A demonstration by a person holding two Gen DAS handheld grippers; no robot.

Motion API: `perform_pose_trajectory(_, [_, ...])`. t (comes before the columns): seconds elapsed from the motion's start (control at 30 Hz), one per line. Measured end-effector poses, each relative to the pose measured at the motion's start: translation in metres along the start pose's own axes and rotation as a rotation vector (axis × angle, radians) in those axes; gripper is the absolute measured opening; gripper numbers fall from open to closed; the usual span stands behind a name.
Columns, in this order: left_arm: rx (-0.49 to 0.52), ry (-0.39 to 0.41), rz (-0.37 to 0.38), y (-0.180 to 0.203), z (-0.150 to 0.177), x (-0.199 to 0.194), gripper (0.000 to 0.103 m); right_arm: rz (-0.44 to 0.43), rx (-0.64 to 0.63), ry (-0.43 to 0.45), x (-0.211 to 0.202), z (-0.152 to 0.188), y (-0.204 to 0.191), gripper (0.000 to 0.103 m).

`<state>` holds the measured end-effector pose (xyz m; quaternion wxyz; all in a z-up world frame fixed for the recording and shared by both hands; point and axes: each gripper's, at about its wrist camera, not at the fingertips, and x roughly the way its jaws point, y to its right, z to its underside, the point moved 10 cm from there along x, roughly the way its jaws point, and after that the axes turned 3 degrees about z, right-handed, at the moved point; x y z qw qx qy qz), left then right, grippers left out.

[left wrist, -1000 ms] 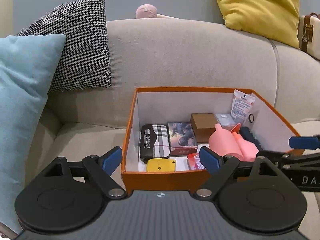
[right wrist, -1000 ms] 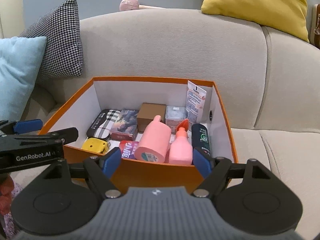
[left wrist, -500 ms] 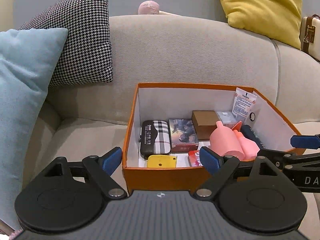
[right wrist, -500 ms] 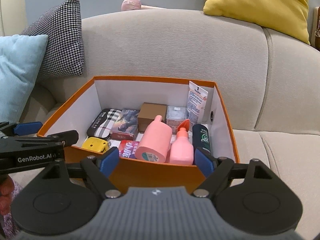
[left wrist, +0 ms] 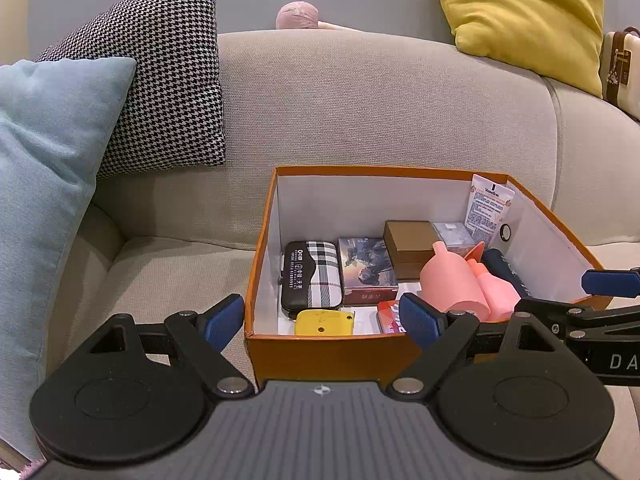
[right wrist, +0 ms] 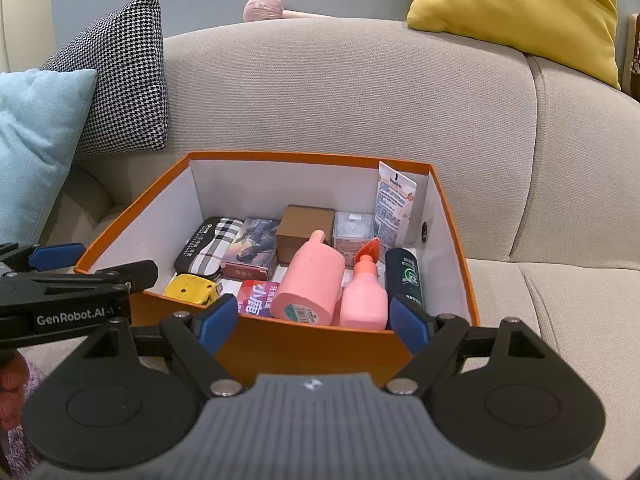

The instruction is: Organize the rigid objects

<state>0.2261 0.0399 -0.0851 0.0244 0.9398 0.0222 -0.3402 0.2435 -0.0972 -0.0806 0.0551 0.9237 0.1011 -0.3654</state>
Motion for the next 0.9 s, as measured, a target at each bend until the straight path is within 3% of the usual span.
perform_pose_trajectory(0.9, [0.002, -0.001, 0.003, -0.0005, -0.0007, 0.0009, 0.102, -0.003, -0.015, -0.001, 0.0004, 0.0004, -0.0023, 0.087])
